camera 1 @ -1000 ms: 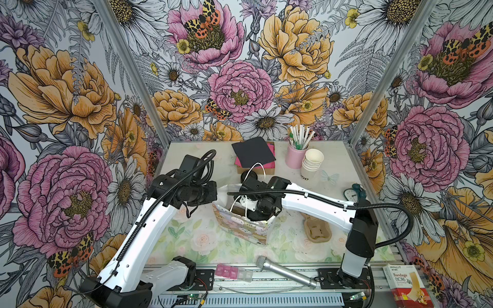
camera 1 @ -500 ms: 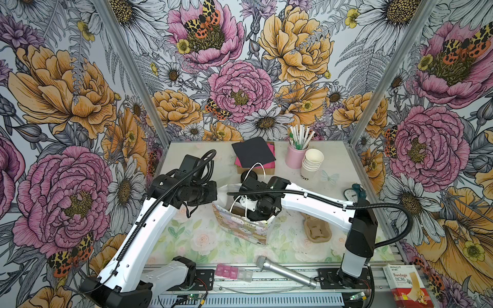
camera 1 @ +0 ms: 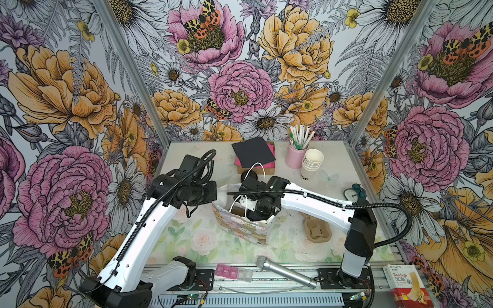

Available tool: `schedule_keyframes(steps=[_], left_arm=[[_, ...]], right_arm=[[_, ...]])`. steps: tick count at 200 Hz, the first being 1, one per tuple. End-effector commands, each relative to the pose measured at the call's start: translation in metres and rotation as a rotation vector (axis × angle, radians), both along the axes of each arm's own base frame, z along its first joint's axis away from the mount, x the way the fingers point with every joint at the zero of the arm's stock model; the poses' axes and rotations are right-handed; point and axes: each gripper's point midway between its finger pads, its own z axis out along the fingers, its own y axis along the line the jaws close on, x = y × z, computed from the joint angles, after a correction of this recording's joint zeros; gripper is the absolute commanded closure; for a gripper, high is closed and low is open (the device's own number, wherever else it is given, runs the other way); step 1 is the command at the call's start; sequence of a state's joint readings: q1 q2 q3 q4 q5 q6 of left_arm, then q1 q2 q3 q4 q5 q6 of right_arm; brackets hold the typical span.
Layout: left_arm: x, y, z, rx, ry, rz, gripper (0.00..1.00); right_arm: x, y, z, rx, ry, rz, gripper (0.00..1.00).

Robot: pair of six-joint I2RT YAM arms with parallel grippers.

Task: Pack a coffee takeout order
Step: Place the coffee cup in the cup tray.

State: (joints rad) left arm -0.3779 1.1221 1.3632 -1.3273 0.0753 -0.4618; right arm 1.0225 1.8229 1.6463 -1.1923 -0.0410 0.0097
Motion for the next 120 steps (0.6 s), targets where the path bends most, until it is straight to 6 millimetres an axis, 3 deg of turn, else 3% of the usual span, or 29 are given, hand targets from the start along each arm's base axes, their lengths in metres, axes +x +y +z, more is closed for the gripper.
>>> schedule_keyframes(steps=[1,120], left_arm=[[0.0103,0.007,0.0119,0.043,-0.067,0.012,1.0],[0.0101,0.0071,0.0114,0.045,-0.066,0.011,1.0]], right_arm=[[-0.0058,-0.0073,-0.0185,-0.081,0.036,0.0,0.16],[-0.0068,-0.0052,-0.0165,-0.072,0.04,0.004,0.15]])
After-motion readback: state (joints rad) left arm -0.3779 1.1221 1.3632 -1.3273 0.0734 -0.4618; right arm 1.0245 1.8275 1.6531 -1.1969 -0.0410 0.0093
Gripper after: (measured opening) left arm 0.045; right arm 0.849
